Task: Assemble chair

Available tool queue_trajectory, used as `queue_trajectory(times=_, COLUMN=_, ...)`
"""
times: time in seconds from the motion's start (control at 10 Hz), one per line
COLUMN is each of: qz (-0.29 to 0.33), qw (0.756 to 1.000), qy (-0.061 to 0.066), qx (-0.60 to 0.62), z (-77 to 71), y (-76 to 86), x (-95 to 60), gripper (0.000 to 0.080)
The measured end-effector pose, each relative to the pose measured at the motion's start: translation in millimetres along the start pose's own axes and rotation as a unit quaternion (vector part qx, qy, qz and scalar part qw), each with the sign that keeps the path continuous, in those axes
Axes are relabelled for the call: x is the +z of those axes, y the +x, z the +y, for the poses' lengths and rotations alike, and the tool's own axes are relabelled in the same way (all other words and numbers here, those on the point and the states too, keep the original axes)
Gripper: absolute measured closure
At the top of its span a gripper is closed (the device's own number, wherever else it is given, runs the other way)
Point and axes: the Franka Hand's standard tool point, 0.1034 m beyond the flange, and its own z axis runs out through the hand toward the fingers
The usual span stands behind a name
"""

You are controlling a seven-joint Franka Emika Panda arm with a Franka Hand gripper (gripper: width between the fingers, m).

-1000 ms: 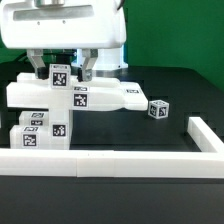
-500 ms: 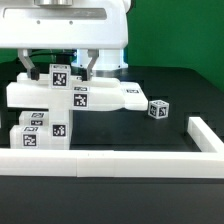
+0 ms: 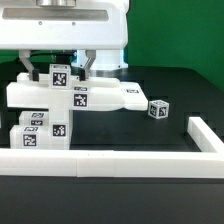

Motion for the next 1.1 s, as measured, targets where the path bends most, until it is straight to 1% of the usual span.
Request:
queue_trajectory(times=0.1, qz=0.0, qw=1.0, qy=0.0, qx=0.0, z=0.0, y=0.0, x=0.0, gripper=0.0441)
queue_trajectory(times=0.2, qz=0.0, qw=1.0, qy=0.0, qx=0.003, z=0.0, y=0.0, x=0.0, gripper=0.0534)
queue_trajectory(times=0.4, qz=0.0, qw=1.0, qy=0.0, qx=0.013, z=0.0, y=0.0, x=0.1, gripper=0.0534)
queue_trajectory(times=0.5, qz=0.0, qw=0.999, qy=0.001, qx=0.04, z=-0.1, y=-0.1, x=0.1, gripper=0.0534)
queue_trajectory(times=0.7, qz=0.002, qw=0.99, qy=0.002, qx=0.144, z=-0.3, y=0.1, x=0.3, gripper=0.0534)
queue_trajectory(times=0.9, qz=0.003, qw=0.98, qy=0.003, qx=0.197, z=-0.6, y=0.1, x=0.4, gripper=0.0533)
queue_trajectory(times=1.1, qz=0.003, qw=0.966, qy=0.004, qx=0.258, z=-0.7, y=0.2, x=0.4, gripper=0.0532)
